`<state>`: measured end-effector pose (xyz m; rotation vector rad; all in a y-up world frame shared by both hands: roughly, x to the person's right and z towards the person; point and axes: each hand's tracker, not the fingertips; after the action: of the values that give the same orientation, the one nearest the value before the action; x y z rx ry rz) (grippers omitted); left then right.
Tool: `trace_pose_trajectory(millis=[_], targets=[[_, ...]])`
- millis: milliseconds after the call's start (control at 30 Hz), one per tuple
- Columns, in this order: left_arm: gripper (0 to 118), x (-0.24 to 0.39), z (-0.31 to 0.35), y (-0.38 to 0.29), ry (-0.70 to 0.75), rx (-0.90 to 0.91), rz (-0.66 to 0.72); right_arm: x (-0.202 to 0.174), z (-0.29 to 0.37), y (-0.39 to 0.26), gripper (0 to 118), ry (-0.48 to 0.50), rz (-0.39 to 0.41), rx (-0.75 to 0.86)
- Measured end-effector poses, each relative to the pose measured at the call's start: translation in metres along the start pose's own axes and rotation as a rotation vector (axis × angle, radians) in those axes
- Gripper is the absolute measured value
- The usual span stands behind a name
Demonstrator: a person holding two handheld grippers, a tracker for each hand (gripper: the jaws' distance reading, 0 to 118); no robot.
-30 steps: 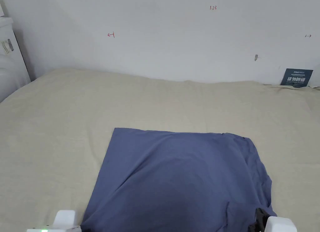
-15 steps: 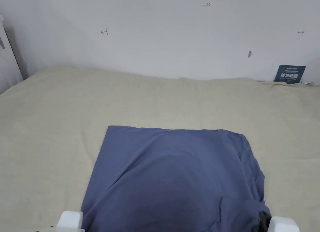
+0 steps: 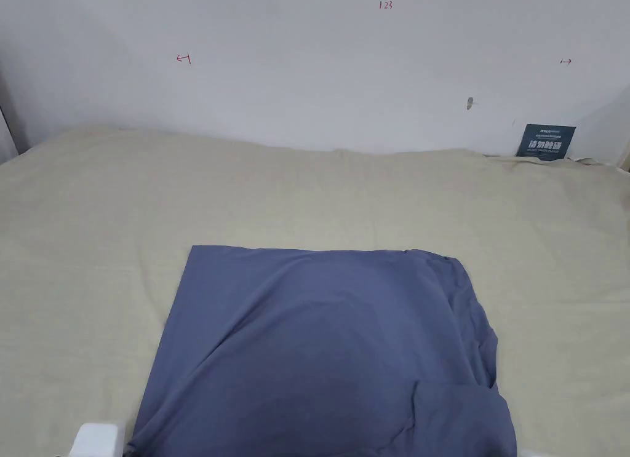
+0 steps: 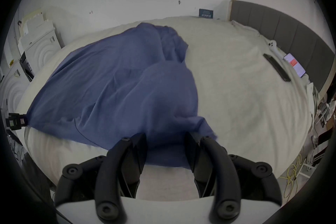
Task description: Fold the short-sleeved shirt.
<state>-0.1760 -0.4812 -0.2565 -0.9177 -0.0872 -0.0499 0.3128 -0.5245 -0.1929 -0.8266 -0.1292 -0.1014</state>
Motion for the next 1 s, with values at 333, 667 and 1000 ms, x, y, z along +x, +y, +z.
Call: trace_pose_trajectory(millis=[333,667,1000], targets=[[0,-0.012,-0.013,-0.004,-0.017,0.017,0.008,-0.011,0.019,-0.006,6,-0.03,0.124,0.121],[0,-0.012,0.006,-0.01,-0.046,0.08,0.004,-0.023,0.06,-0.009,5,-0.15,0.215,0.211],[0,0.002,0.028,-0.033,-0.053,0.076,-0.019,-0.021,0.085,-0.033,5,-0.184,0.16,0.166]])
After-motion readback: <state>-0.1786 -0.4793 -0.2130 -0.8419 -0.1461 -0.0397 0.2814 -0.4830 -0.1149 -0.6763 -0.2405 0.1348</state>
